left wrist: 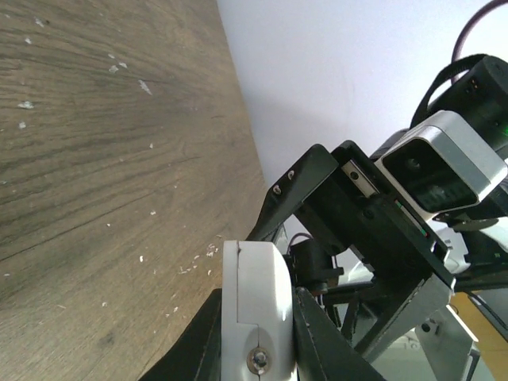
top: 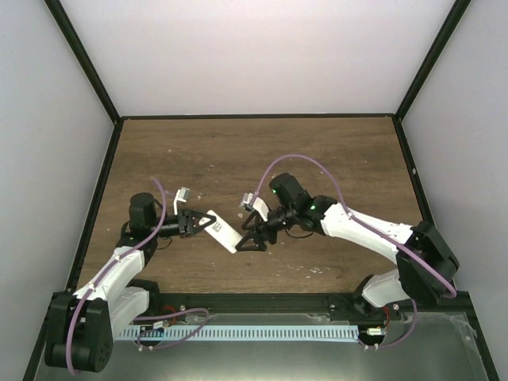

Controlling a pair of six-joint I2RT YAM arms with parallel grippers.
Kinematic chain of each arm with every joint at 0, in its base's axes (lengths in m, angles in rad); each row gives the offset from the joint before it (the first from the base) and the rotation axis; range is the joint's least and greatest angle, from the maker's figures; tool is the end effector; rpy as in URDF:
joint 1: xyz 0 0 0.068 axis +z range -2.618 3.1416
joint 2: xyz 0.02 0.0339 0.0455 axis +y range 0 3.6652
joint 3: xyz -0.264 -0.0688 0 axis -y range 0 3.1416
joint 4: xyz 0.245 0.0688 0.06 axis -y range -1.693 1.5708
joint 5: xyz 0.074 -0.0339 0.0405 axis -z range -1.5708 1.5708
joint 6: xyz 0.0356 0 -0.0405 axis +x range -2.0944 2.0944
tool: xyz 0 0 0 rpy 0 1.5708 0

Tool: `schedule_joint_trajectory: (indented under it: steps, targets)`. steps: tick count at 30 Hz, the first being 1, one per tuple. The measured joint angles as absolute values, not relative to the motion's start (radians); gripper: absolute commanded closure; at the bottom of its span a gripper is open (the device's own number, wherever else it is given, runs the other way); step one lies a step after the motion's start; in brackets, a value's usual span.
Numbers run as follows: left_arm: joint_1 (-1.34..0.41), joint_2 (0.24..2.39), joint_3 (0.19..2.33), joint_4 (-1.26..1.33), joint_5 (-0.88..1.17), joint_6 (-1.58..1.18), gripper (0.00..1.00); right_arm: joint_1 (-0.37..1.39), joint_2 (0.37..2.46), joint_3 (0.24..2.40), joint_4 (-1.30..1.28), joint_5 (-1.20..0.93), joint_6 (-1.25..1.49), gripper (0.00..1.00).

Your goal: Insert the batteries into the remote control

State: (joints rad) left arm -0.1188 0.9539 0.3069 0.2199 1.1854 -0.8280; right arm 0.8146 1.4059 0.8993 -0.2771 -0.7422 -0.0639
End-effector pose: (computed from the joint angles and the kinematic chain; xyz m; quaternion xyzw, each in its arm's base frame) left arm 0.1733 -0.0539 0.1928 0.0413 0.7590 -0.6227 0.1854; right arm 0.1822 0.2282 0.2367 -0.4919 0.7198 0.4426 0.2097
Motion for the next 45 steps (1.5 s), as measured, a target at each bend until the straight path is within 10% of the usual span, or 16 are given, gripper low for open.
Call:
schedule_joint_trajectory:
  steps: [8, 35, 45]
  targets:
    - [-0.152, 0.939, 0.307, 0.276, 1.210, -0.850, 1.00, 0.815, 1.493, 0.946, -0.289, -0.868, -0.028, 0.25]
    - [-0.217, 0.885, 0.307, 0.276, 1.225, -0.792, 0.97, 0.806, 1.617, 1.033, -0.357, -1.080, -0.028, 0.86]
    - [-0.217, 0.863, 0.310, 0.242, 1.209, -0.778, 0.49, 0.804, 1.655, 1.054, -0.364, -1.111, -0.038, 0.96]
